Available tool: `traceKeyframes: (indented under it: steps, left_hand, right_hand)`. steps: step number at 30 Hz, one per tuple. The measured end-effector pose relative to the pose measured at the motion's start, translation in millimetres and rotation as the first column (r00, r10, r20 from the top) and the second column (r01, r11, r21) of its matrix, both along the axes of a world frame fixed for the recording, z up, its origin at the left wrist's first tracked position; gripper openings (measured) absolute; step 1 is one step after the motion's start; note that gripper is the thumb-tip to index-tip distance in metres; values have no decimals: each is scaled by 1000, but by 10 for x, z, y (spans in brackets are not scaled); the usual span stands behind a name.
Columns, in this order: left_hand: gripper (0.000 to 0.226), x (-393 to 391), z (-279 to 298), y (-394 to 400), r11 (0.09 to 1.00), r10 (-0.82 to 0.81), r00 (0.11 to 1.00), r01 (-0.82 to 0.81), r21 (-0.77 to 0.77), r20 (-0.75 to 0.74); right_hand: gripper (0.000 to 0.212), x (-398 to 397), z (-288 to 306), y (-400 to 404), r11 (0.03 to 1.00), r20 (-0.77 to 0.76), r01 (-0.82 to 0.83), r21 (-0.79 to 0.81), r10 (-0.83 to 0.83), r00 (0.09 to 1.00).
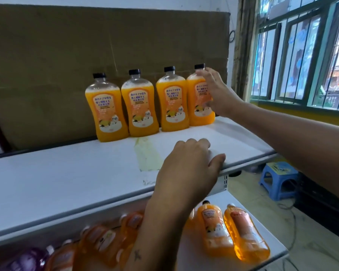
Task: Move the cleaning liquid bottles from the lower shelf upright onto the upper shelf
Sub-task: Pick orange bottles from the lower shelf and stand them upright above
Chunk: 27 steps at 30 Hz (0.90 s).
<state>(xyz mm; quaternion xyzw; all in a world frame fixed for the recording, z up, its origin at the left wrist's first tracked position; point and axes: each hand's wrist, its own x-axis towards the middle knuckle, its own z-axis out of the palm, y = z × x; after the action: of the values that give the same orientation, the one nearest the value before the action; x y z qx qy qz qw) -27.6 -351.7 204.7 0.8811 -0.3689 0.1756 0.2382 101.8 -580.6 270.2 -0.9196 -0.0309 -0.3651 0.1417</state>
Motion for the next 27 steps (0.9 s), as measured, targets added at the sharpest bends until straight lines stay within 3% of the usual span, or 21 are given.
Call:
traceKeyframes:
  steps: [5, 7, 9, 12, 15, 18, 20, 23, 27]
  left_hand:
    - [35, -108, 74, 105, 954, -104, 993, 114, -278, 49]
    - [27, -257, 7, 186, 870, -184, 973, 228, -436, 141]
    - [25, -456, -184, 279, 772, -253, 946, 324, -547, 204]
    - [26, -707, -624, 349, 692, -360, 912, 403, -599, 197]
    - [26, -756, -1097, 291, 723, -368, 929, 308, -618, 32]
    - [30, -638, -1658, 140, 865, -263, 892, 48, -500, -368]
    - [46, -481, -2085, 31, 940, -177, 803, -33, -340, -569]
    - [76, -155, -2621, -173, 996, -23, 755, -37, -78, -655]
    - [124, 206, -2961, -490, 978, 133, 824, -21, 205, -550]
  right_hand:
    - [102, -409, 117, 179, 982, -102, -104, 160, 122, 987]
    - [84, -812, 36, 261, 946, -44, -200, 254, 218, 975]
    - [60, -1327, -220, 343, 905, 123, -270, 329, 242, 962]
    - [36, -2115, -866, 433, 734, 419, -464, 496, 266, 868]
    - [22, -2554, -1657, 588, 490, 484, -525, 696, 219, 847]
    - [21, -2598, -2457, 721, 320, 232, -280, 905, 181, 956]
    - [32, -2477, -2829, 785, 311, -25, -66, 948, 279, 960]
    - [35, -2162, -3062, 778, 428, -282, 132, 894, 310, 908]
    - [43, -1630, -3015, 567, 695, -556, 259, 671, 241, 795]
